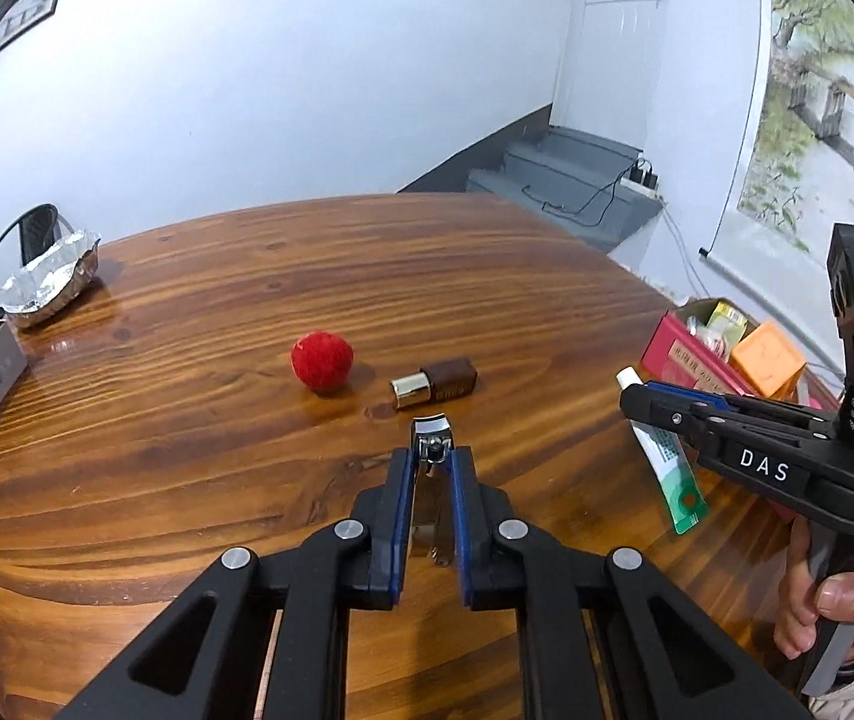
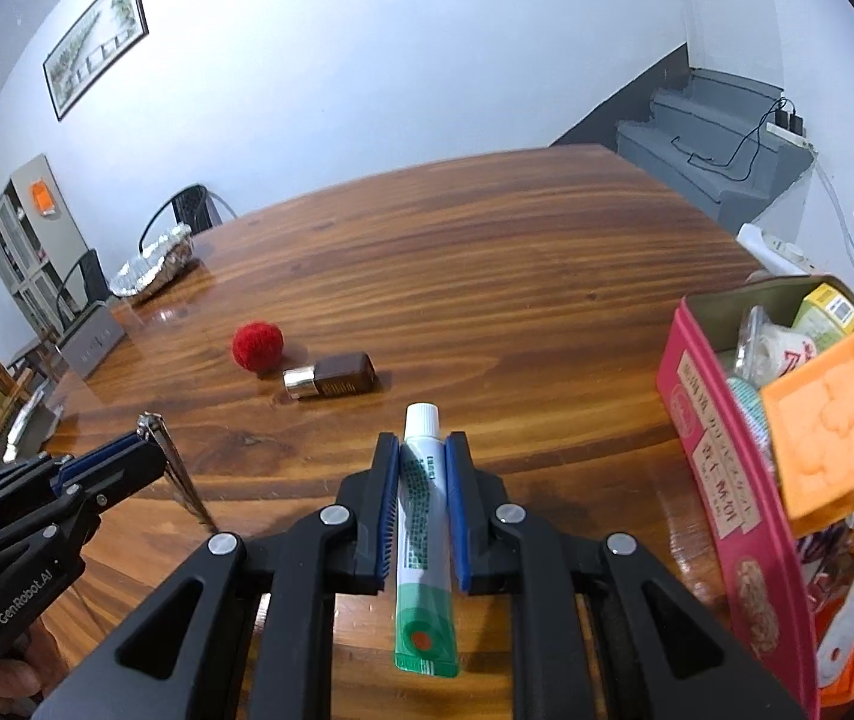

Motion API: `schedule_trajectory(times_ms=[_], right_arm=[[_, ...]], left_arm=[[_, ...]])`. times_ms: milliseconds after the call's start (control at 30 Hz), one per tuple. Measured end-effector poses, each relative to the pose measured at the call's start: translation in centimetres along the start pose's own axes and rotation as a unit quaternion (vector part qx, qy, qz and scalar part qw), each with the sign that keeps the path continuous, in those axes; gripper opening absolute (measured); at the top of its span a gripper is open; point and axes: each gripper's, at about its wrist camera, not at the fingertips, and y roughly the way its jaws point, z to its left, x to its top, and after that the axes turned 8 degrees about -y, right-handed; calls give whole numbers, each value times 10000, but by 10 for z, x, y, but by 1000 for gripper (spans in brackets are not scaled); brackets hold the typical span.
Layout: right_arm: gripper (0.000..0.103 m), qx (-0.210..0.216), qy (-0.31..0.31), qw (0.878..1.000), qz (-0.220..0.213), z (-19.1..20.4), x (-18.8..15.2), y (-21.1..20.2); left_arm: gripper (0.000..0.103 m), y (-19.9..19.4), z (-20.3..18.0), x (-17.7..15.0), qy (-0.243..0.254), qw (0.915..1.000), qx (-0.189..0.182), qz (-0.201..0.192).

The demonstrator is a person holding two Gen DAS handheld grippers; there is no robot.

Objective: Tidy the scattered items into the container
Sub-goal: 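Carry the nail clipper and toothpaste tube with both tools over the tin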

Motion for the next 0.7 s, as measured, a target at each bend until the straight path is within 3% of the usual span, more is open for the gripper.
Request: schedule_trajectory(times_ms=[700], right_arm=[[17, -238, 501, 9948, -858, -35, -10, -88]], left_arm=[[12, -28, -34, 5, -10, 9991, -253, -343]])
